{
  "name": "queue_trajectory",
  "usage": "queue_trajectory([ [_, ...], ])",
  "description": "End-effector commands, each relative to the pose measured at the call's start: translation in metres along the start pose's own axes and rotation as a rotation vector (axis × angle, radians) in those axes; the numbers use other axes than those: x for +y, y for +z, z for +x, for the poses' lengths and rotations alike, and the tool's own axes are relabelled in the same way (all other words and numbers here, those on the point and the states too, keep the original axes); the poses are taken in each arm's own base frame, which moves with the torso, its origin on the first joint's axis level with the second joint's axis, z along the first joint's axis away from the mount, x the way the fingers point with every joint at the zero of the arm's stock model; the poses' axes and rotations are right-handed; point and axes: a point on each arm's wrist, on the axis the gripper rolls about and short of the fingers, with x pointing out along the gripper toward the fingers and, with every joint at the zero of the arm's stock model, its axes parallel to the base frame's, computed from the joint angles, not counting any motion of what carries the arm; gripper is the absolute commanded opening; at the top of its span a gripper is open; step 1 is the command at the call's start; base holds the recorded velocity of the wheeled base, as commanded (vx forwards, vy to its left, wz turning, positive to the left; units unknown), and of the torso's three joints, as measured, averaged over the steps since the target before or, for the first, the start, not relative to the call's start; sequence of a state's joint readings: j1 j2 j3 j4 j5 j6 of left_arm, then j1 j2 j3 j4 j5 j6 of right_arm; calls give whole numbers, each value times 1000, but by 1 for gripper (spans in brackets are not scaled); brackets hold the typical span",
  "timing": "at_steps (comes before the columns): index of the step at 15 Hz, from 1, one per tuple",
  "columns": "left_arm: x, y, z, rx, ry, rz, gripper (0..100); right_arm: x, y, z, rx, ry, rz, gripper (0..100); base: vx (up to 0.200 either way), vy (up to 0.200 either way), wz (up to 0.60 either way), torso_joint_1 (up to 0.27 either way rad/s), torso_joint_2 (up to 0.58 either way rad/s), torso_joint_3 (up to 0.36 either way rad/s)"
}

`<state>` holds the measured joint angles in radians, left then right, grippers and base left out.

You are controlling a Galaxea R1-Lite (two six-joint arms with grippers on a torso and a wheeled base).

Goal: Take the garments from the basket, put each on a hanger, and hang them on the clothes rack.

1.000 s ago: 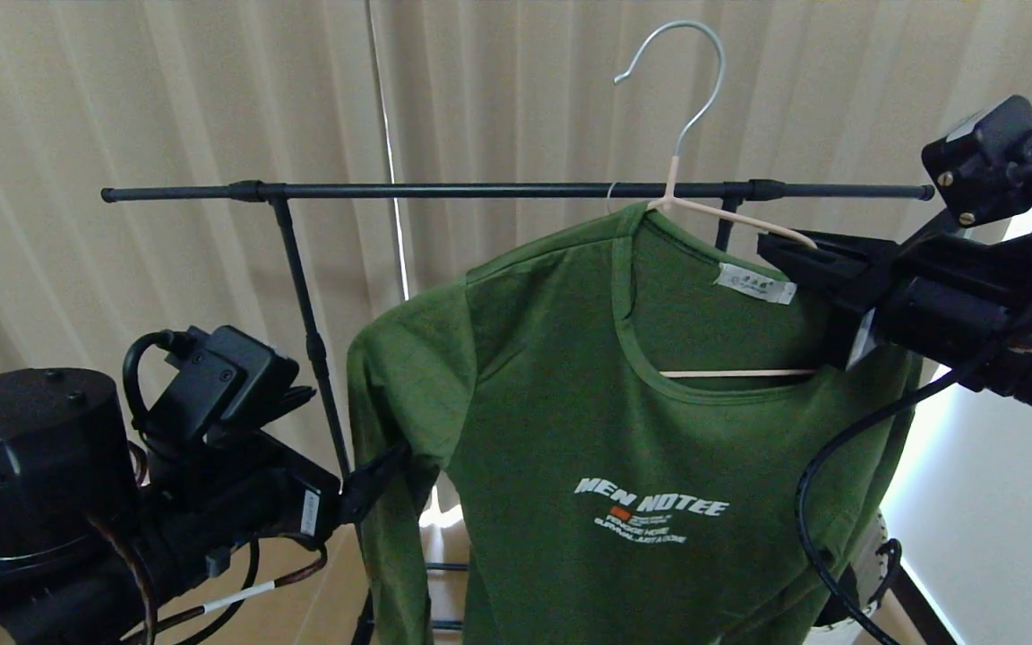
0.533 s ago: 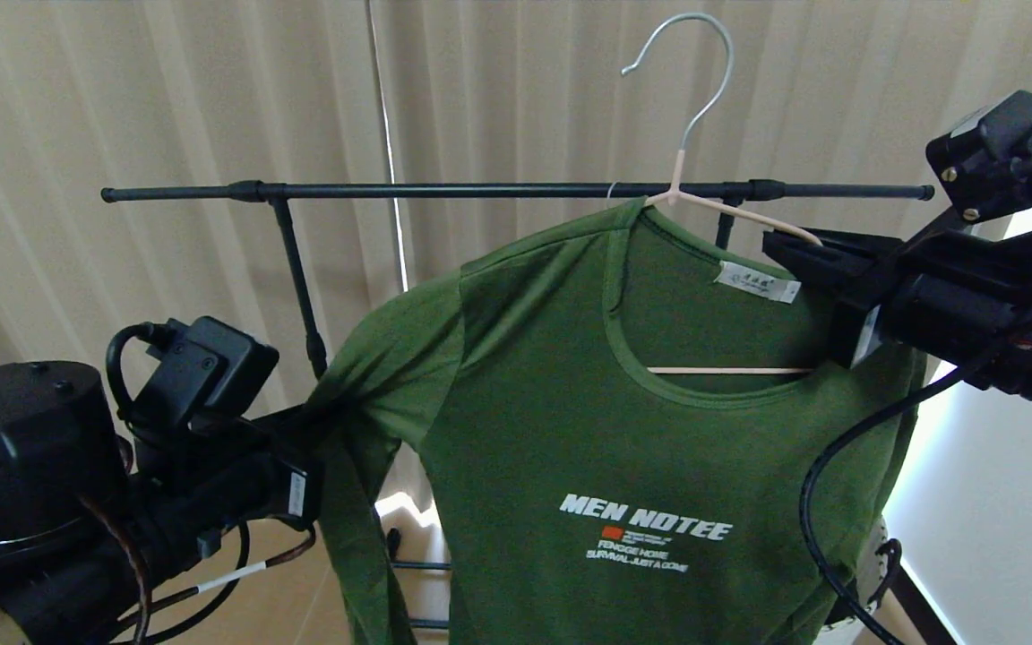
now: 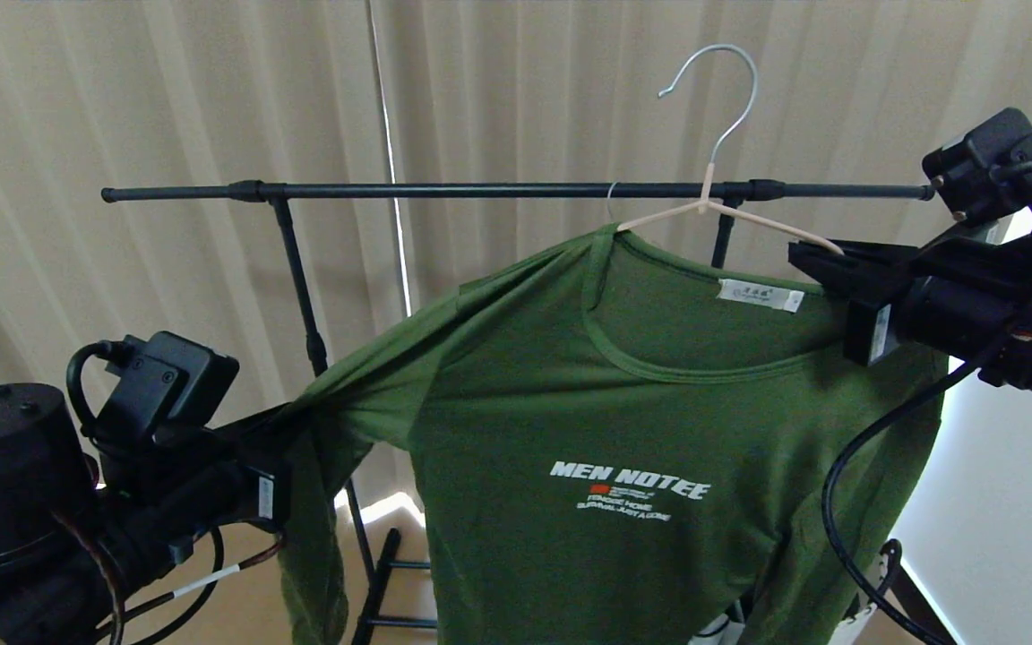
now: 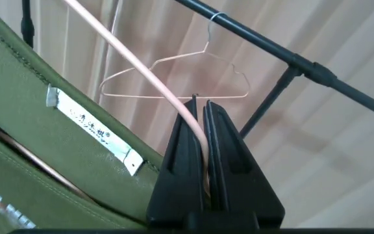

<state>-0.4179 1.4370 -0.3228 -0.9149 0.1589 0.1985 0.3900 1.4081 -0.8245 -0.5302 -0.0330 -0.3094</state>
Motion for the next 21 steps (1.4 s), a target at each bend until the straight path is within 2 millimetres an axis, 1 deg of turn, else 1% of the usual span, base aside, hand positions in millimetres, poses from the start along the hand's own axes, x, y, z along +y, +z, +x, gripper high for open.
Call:
queue_trajectory([
  [1,-2,2,-1,-11,-9,-1,100,0,0,1,5,0,-1,0,0,0,0,0,0,0],
  [2,-3,3,-2,-19,-15,-4,100,-1,-3,-1,42,-5,-3,0,0,0,0,0,0,0],
  [3,-3,3,-5,-22,-15,-21,100,-6,-6,-8,133,-58,-7,0,0,0,0,0,0,0],
  [5,-6,6,-20,-59,-42,-62,100,-10,-6,-19,242,-86,-16,0,0,0,0,0,0,0],
  [6,-6,6,-24,-64,-45,-64,100,-12,-5,-22,269,-90,-16,0,0,0,0,0,0,0],
  [8,-5,2,-23,-46,-38,-59,100,-18,-6,-29,339,-130,-22,0,0,0,0,0,0,0],
  [10,2,-7,-13,10,10,-50,100,-20,-11,-37,436,-195,-38,0,0,0,0,0,0,0],
  [11,4,-9,-13,19,22,-49,100,-21,-12,-41,457,-215,-43,0,0,0,0,0,0,0],
  [13,5,-14,-16,32,26,-43,100,-21,-13,-42,472,-228,-47,0,0,0,0,0,0,0],
  [16,6,-13,-19,20,28,-47,100,-21,-14,-42,475,-233,-48,0,0,0,0,0,0,0],
  [19,6,-15,-27,7,25,-46,100,-21,-15,-40,481,-231,-48,0,0,0,0,0,0,0],
  [21,7,-11,-31,-15,30,-50,100,-21,-14,-39,478,-231,-48,0,0,0,0,0,0,0],
])
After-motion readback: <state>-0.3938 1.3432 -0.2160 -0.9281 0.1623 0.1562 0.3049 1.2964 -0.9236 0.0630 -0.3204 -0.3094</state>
